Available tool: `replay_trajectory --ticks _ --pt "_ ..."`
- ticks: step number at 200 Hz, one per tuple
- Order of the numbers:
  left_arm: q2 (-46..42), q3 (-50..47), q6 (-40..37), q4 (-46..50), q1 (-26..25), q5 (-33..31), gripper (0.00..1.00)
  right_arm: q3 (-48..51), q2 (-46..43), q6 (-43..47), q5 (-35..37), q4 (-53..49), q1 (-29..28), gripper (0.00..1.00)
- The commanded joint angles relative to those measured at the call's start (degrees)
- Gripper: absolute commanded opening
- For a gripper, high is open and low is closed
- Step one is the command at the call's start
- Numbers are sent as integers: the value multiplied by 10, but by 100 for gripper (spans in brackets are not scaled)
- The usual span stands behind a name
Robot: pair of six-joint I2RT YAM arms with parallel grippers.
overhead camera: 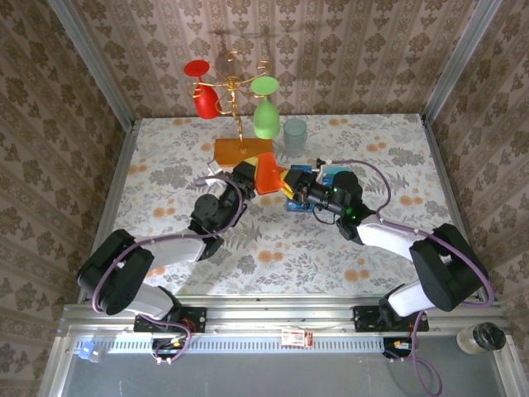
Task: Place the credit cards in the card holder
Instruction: Open the card holder at the bottom-center of the table.
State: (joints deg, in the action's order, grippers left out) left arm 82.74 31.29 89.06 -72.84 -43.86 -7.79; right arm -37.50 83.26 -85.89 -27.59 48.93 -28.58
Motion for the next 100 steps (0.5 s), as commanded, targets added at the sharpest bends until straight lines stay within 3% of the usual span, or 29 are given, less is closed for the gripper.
replay_trajectory --ticks 1,41,71,100 --pt "17 17 9 -18 -13 3 0 11 10 -35 -36 66 -8 31" --pt "36 10 8 -17 -17 4 0 26 36 -109 -37 181 -6 28" --pt "46 9 3 -17 -18 8 0 27 36 -113 -38 186 -5 22" --pt "57 7 2 -17 -18 8 0 24 33 -113 -43 185 -3 7"
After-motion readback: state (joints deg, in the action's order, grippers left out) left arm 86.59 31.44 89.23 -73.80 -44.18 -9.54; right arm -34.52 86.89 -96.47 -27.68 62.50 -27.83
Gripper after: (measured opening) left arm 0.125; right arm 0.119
